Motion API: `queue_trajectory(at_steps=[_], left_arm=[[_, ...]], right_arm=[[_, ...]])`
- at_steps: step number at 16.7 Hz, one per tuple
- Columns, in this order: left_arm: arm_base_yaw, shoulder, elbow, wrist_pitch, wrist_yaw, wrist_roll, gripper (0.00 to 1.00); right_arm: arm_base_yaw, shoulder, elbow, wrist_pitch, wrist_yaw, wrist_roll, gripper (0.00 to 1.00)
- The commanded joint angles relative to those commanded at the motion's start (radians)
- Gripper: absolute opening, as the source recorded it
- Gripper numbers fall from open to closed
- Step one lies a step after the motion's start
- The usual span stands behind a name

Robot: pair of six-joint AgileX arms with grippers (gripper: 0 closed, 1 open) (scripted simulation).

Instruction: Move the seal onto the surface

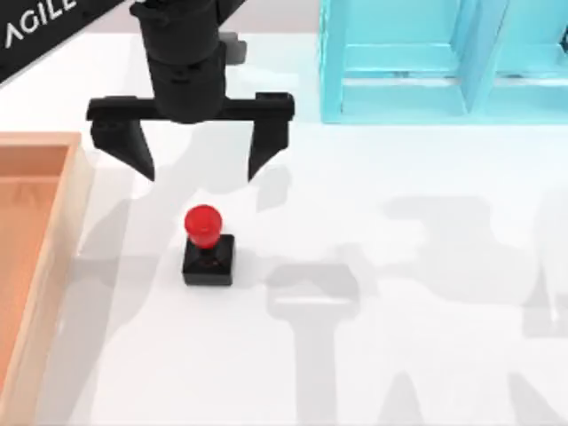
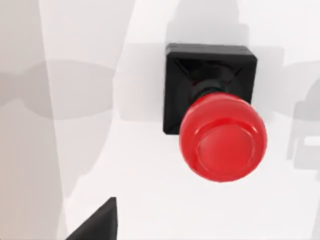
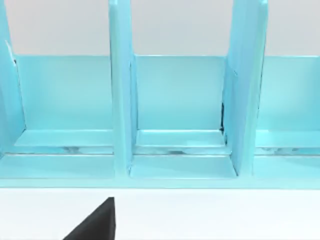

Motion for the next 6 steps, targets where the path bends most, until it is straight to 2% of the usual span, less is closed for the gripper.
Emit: queue_trajectory(at_steps=[3, 6], left_arm=[[0.002, -0.01, 0.125, -0.125, -0.001, 0.0, 1.0], [0.003, -0.016, 0.158, -0.158, -0.002, 0.0, 1.0]], right_arm=[[0.0, 0.0, 0.0, 0.0, 0.0, 0.0, 1.0], [0.0, 0.0, 0.0, 0.0, 0.0, 0.0, 1.0]])
